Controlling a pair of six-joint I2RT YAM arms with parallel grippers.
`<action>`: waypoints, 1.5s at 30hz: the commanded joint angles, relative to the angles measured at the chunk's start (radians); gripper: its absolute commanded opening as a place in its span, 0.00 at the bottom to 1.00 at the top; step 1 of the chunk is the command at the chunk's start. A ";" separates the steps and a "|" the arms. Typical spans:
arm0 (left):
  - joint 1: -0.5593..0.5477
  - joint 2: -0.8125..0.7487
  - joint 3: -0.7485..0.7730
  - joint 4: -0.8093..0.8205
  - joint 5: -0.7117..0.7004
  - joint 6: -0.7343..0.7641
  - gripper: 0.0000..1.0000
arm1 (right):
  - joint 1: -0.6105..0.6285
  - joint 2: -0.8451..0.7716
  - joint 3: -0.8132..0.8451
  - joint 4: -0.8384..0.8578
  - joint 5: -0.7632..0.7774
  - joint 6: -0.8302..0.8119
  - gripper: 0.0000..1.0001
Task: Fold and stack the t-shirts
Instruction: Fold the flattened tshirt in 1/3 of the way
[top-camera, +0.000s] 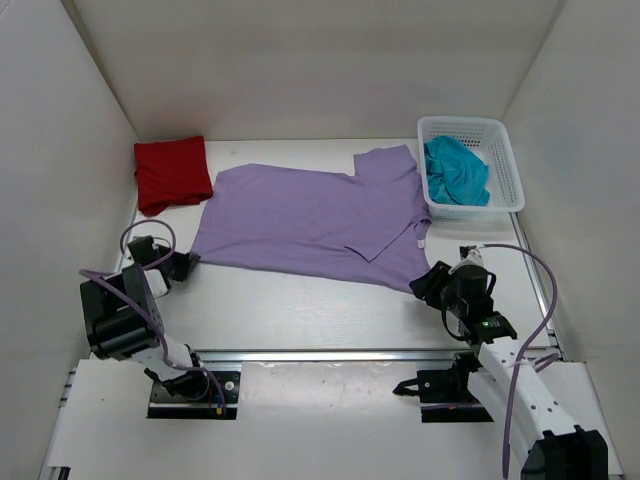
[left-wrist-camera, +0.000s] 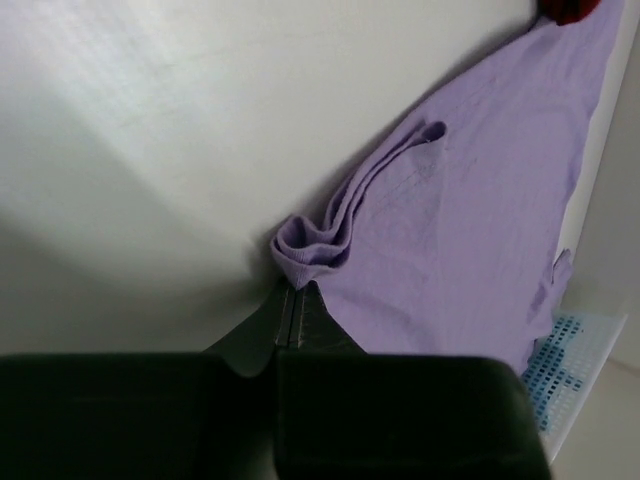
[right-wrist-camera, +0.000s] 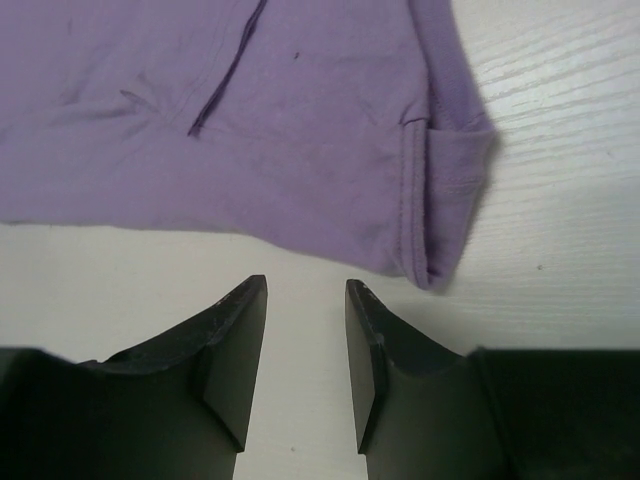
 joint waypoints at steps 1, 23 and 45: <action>0.113 -0.110 -0.112 -0.114 0.066 0.079 0.00 | -0.002 0.054 0.064 0.070 0.042 -0.031 0.36; -0.167 -0.570 -0.055 -0.417 -0.164 0.320 0.36 | 0.173 0.633 0.313 0.251 0.175 -0.152 0.00; -0.585 -0.271 -0.226 -0.065 -0.039 0.196 0.24 | 0.319 0.649 0.198 0.164 0.162 -0.099 0.00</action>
